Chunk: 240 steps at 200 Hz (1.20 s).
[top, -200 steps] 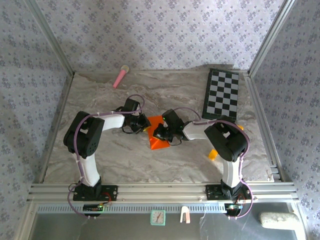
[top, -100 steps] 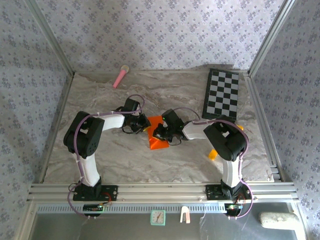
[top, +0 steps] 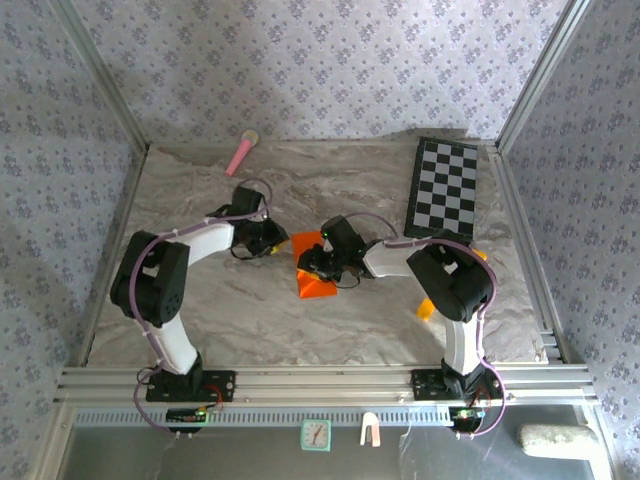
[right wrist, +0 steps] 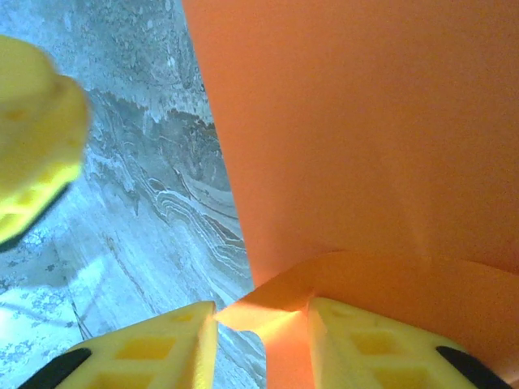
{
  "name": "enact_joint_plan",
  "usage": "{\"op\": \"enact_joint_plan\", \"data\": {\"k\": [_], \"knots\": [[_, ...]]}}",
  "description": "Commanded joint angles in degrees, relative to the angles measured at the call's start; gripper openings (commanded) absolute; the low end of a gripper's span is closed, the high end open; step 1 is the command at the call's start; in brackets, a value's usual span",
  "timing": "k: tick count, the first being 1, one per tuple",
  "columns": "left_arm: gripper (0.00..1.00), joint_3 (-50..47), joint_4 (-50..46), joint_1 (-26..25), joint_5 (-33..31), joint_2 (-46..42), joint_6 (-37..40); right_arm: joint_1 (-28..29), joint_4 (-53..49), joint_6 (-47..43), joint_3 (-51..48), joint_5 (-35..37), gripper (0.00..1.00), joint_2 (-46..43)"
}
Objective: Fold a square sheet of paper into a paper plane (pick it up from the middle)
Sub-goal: Fold the triangle a second time at the center of the table.
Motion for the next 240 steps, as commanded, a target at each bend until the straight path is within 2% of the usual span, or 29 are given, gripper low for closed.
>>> {"op": "enact_joint_plan", "data": {"k": [1,36,90,117,177,240], "knots": [[0.24,-0.13,-2.6,1.07,-1.71,-4.16,1.63,-0.2,-4.7,-0.77,-0.15,1.89,0.38,1.45],[0.23,-3.15,-1.16,0.63,1.24,-6.89,1.45,-0.28,-4.8,-1.17,-0.15,2.06,0.38,1.34],[0.14,-5.86,-0.19,-4.08,4.84,-7.16,2.37,-0.38,-8.04,-2.5,0.45,2.89,0.11,1.71],[0.11,-5.96,-0.44,-6.55,5.37,-5.96,3.04,-0.4,-9.36,-2.83,0.73,3.15,0.03,1.91],[0.04,-4.3,-0.69,-9.08,5.37,-1.87,3.65,-0.35,-10.15,-2.7,1.39,2.94,0.0,2.58],[0.02,-3.1,-1.67,-9.99,3.55,0.3,4.08,-0.26,-9.62,-2.52,1.17,2.43,0.0,2.56]]}}
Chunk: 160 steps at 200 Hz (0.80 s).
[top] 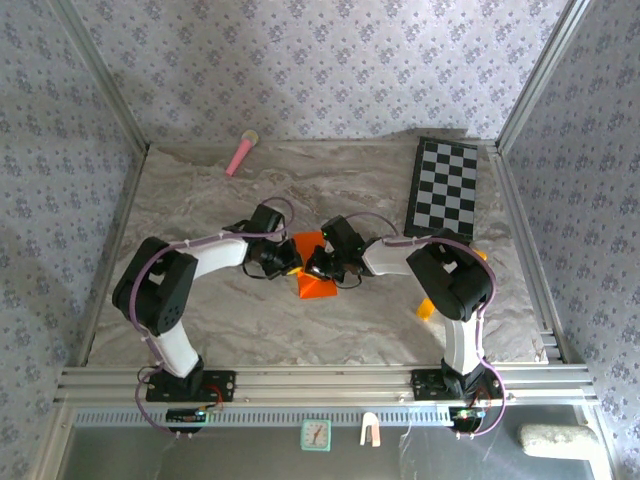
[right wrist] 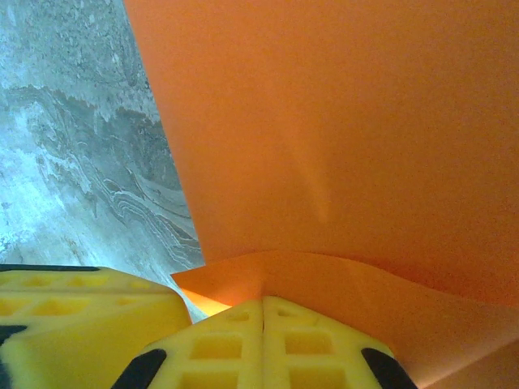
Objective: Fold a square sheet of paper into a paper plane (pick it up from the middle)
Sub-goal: Fold the triangle a second time at the center of the table.
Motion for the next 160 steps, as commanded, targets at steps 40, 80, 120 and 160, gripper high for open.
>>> {"op": "enact_joint_plan", "data": {"k": [40,80,120,160], "knots": [[0.01,1.99,-3.03,-0.52,-3.19,2.48,1.54,-0.09,-3.2,-0.29,-0.36,0.89,0.0,1.5],[0.0,2.12,-3.76,-0.61,-4.27,3.83,1.81,-0.18,-0.16,-0.12,-1.26,-0.08,0.0,-0.33],[0.0,2.6,-5.83,-0.61,-6.24,4.66,3.35,-0.7,3.44,-2.29,-2.22,-1.72,0.0,-3.39],[0.0,3.74,-7.07,-0.6,-6.37,5.8,5.55,-1.27,0.09,-9.81,-2.42,-1.92,0.0,-4.27]]}}
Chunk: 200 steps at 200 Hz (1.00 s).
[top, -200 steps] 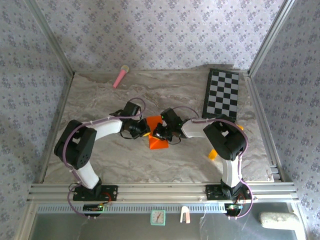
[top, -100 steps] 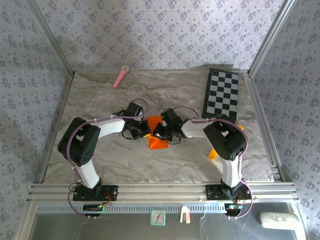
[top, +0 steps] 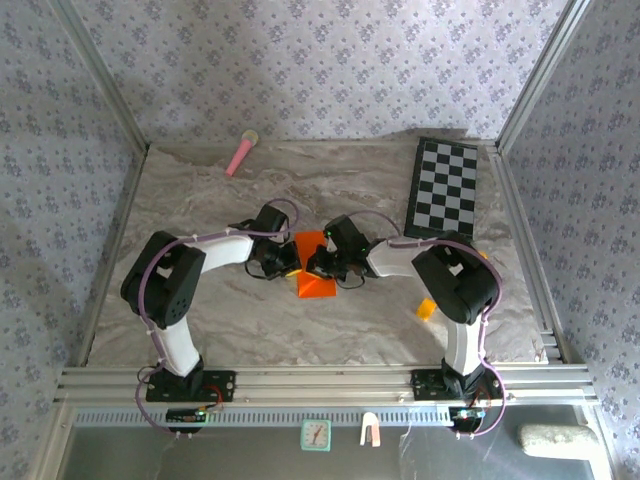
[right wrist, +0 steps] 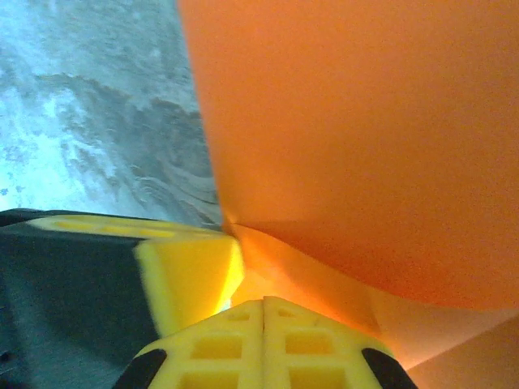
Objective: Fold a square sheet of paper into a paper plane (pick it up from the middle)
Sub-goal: Fold the triangle a second time at the center of the table.
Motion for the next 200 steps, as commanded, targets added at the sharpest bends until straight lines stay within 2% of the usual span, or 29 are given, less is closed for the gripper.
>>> {"op": "enact_joint_plan", "data": {"k": [1,45,125,150,200], "knots": [[0.0,1.27,-3.52,-0.23,-2.28,2.26,2.66,-0.52,-2.41,-5.91,-0.33,-0.71,0.0,-1.49],[0.0,3.44,-5.2,-0.19,-1.94,3.19,6.63,-0.87,-3.11,-7.59,0.45,-1.24,0.0,0.59],[0.0,5.9,-7.04,-0.24,-1.57,4.14,9.6,-1.63,-5.38,-7.3,-0.41,2.85,0.0,2.48],[0.01,5.62,-5.62,-0.17,-0.61,1.54,8.24,-1.68,-7.14,-5.86,-0.9,4.33,0.0,3.23],[0.11,-2.53,2.68,-2.07,1.65,-7.96,-1.45,-1.76,-8.92,-3.43,-1.61,5.42,0.0,4.67]]}}
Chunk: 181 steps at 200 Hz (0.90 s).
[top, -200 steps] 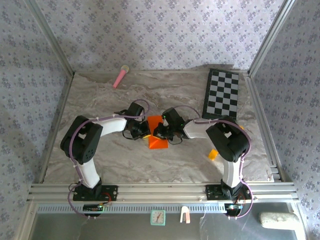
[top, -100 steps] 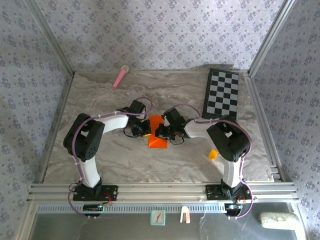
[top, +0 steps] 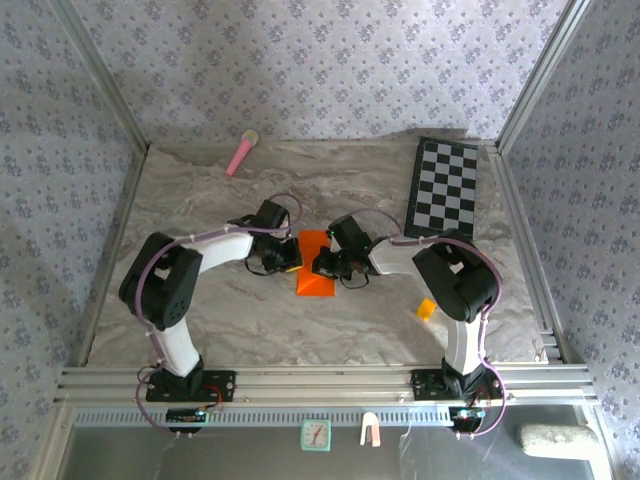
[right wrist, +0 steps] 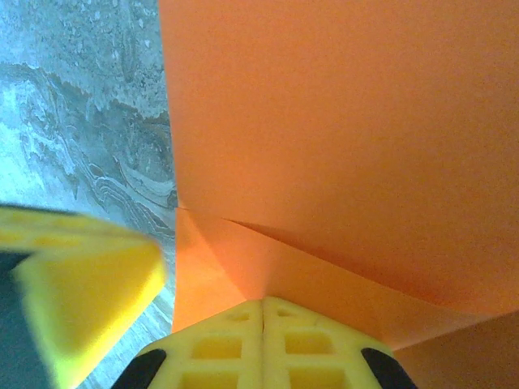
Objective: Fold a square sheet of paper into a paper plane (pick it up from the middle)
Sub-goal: Fold the triangle a second time at the center of the table.
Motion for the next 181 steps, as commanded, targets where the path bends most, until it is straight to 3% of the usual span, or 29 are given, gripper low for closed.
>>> {"op": "enact_joint_plan", "data": {"k": [1,52,181], "knots": [[0.11,-3.65,4.17,-1.62,1.58,-5.48,-5.72,-0.29,-6.09,1.53,-1.63,4.63,0.0,3.52],[0.15,-9.72,9.64,-3.58,5.57,-7.21,-12.02,-0.4,-7.52,1.86,-1.37,4.68,0.0,3.86],[0.12,-10.01,10.86,-4.64,5.62,-2.71,-11.98,-0.51,-9.01,2.41,-0.77,4.39,0.0,4.8]]}}
